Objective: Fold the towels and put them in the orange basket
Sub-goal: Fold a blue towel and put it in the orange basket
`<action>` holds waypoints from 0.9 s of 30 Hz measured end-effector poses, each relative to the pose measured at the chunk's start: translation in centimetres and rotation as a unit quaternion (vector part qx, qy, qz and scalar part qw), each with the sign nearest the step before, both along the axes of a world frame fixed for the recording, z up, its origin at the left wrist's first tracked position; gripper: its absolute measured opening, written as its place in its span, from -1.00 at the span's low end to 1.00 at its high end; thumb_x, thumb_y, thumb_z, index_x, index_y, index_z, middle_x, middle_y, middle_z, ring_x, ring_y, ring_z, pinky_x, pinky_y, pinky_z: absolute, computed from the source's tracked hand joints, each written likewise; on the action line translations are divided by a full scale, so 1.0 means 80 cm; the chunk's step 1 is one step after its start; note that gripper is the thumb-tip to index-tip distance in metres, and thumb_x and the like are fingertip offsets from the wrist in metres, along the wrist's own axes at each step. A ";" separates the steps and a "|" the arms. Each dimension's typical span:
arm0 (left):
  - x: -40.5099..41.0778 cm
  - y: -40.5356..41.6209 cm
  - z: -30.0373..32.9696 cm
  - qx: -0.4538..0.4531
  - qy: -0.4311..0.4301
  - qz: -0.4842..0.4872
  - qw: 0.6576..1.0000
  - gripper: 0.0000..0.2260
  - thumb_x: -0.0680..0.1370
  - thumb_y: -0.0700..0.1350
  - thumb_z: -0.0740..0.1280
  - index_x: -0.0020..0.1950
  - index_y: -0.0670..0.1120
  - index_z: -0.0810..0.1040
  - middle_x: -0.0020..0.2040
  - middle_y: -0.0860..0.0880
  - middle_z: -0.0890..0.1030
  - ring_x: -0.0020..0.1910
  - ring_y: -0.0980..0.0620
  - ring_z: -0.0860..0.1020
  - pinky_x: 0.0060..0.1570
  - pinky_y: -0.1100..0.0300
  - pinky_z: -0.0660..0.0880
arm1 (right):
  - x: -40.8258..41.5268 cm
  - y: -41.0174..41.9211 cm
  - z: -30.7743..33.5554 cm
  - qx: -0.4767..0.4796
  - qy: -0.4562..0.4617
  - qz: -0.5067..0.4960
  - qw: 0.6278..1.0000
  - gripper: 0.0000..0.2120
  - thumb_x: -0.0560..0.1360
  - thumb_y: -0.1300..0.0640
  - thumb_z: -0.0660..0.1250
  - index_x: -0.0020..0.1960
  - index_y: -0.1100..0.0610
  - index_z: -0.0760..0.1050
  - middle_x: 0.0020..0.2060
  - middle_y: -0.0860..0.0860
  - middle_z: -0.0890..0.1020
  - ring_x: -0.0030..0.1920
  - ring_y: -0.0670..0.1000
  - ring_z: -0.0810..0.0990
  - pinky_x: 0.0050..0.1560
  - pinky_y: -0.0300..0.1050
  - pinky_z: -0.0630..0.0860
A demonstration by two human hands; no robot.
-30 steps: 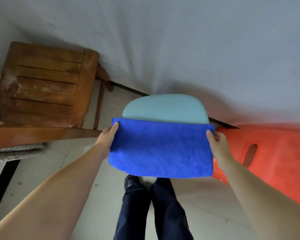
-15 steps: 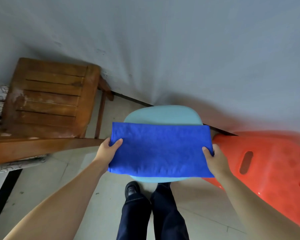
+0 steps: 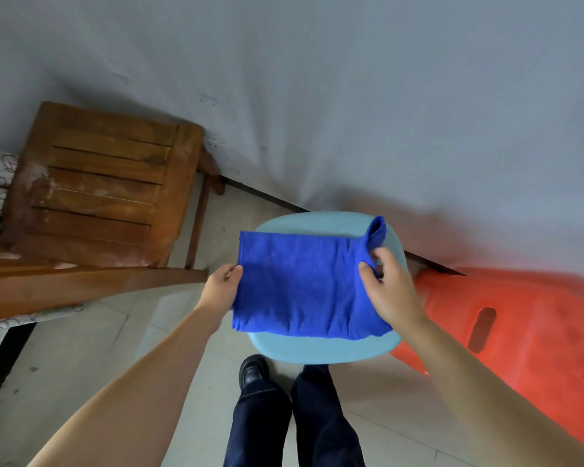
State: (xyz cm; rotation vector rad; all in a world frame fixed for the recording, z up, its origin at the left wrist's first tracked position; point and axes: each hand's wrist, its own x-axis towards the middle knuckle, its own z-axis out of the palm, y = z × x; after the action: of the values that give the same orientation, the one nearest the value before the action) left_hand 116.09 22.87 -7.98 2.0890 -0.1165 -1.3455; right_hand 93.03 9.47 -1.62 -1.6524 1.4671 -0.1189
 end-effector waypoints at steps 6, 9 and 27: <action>0.009 0.018 0.004 0.035 0.035 -0.148 0.988 -0.70 0.59 -0.09 0.27 0.29 -0.08 0.32 0.02 -0.16 0.63 -0.04 -0.13 0.62 -0.01 -0.04 0.58 | 0.134 0.068 -0.007 0.013 -0.024 0.099 0.995 -0.87 0.56 0.10 0.20 -0.05 0.08 0.25 -0.31 0.00 0.55 -0.31 0.05 0.53 -0.36 -0.11 0.40; 0.009 0.028 -0.007 0.051 -0.067 -0.245 0.966 -0.74 0.60 -0.15 0.19 0.29 -0.11 0.32 -0.06 -0.21 0.62 -0.14 -0.17 0.59 -0.12 0.01 0.51 | 0.178 0.101 -0.035 0.061 0.035 0.127 0.989 -0.85 0.57 0.08 0.18 0.03 0.12 0.25 -0.19 0.08 0.57 -0.21 0.12 0.56 -0.32 -0.05 0.44; -0.019 -0.010 0.014 0.037 -0.034 -0.062 0.997 -0.73 0.55 -0.02 0.32 0.12 -0.13 0.36 0.01 -0.06 0.54 -0.03 -0.10 0.55 0.00 0.03 0.52 | 0.048 0.044 -0.079 0.132 -0.015 -0.150 0.980 -0.65 0.52 0.04 0.29 0.25 0.14 0.37 -0.05 0.01 0.53 -0.03 0.03 0.53 -0.02 -0.14 0.39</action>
State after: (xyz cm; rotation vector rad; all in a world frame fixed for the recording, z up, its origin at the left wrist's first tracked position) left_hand 114.56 22.04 -6.85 2.2209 -0.2322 -1.3702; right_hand 96.86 12.96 -7.95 -1.2074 1.6268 -0.1098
